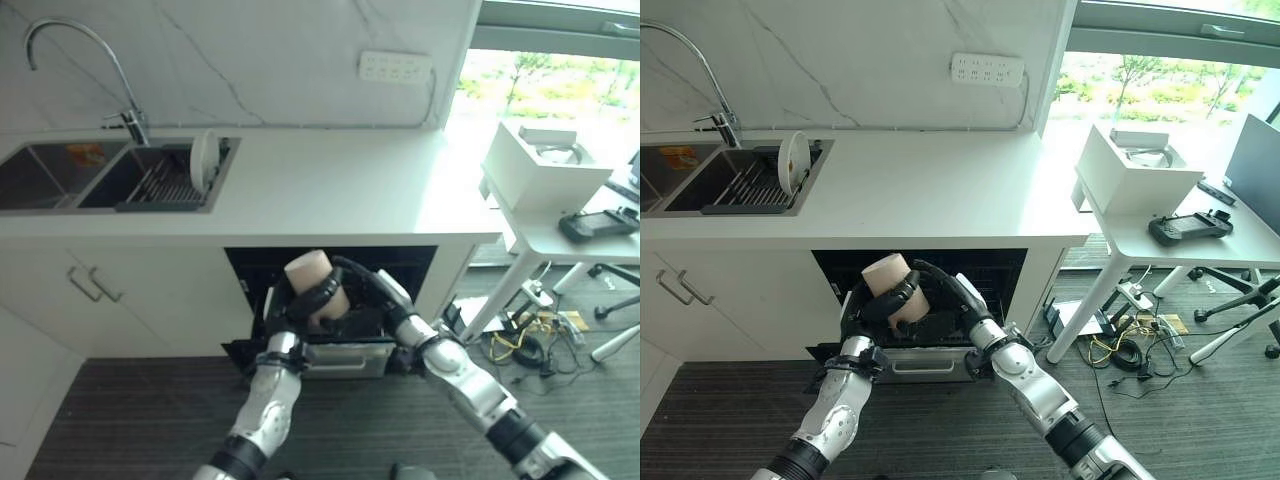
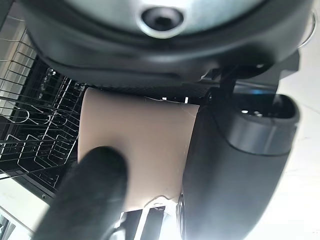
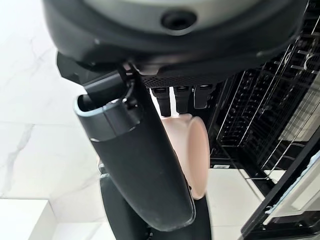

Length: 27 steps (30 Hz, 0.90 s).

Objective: Place the dishes in the dishwasher.

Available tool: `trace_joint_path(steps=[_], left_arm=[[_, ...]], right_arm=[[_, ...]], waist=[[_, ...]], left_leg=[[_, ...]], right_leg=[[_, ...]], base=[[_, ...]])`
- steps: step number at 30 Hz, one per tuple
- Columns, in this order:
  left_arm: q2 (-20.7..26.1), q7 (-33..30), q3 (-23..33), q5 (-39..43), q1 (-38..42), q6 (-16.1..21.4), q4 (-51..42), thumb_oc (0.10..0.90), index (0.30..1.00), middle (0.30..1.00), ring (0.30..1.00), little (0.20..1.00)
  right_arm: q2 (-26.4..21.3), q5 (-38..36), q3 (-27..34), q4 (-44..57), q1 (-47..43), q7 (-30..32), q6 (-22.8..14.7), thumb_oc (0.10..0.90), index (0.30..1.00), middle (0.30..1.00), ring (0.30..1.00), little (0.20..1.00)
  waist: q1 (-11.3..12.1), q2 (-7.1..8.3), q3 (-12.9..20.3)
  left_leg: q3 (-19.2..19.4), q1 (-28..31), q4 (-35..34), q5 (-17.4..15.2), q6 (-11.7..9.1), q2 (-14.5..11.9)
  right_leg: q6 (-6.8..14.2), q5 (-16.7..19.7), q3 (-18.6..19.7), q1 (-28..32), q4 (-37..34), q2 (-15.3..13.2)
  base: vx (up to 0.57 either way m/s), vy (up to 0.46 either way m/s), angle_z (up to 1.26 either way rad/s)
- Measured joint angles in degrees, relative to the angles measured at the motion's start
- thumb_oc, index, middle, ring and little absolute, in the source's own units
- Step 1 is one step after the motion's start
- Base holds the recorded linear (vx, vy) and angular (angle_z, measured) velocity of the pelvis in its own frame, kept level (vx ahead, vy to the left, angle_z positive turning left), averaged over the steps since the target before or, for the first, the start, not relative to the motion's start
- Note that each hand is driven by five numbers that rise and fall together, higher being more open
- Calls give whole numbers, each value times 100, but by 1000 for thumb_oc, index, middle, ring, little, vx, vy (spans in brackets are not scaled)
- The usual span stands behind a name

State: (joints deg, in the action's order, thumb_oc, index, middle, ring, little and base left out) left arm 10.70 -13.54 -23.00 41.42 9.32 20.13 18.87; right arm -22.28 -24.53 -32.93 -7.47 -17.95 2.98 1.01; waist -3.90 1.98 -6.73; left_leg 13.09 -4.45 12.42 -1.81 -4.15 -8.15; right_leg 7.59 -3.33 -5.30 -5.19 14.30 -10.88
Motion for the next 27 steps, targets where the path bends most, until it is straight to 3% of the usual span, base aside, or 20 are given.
trace_joint_path(steps=[11,22,27], left_arm=[[279,-105,-204,-1315,48,355,198,400,300,300,300,300],[302,-121,-476,-1314,61,470,443,400,300,300,300,300],[237,-231,-510,-1312,134,470,564,400,300,300,300,300]], right_arm=[[79,-1172,74,-36,-32,-213,263,800,900,900,900,900],[345,-1120,-7,-628,-122,-276,278,800,900,900,900,900],[460,-702,-126,-701,-160,24,190,800,900,900,900,900]], waist=[[31,-4,-2],[99,-6,-3],[120,-7,-4]], left_leg=[[-69,12,-78,41,-8,12],[-89,31,-84,41,-12,14],[-112,18,-81,42,-11,25]], right_leg=[[-16,-25,-85,35,-18,2],[-11,-49,-100,54,-6,-1],[-14,-53,-136,62,-5,-15]], base=[[19,-9,3],[0,0,0],[2,1,2]])
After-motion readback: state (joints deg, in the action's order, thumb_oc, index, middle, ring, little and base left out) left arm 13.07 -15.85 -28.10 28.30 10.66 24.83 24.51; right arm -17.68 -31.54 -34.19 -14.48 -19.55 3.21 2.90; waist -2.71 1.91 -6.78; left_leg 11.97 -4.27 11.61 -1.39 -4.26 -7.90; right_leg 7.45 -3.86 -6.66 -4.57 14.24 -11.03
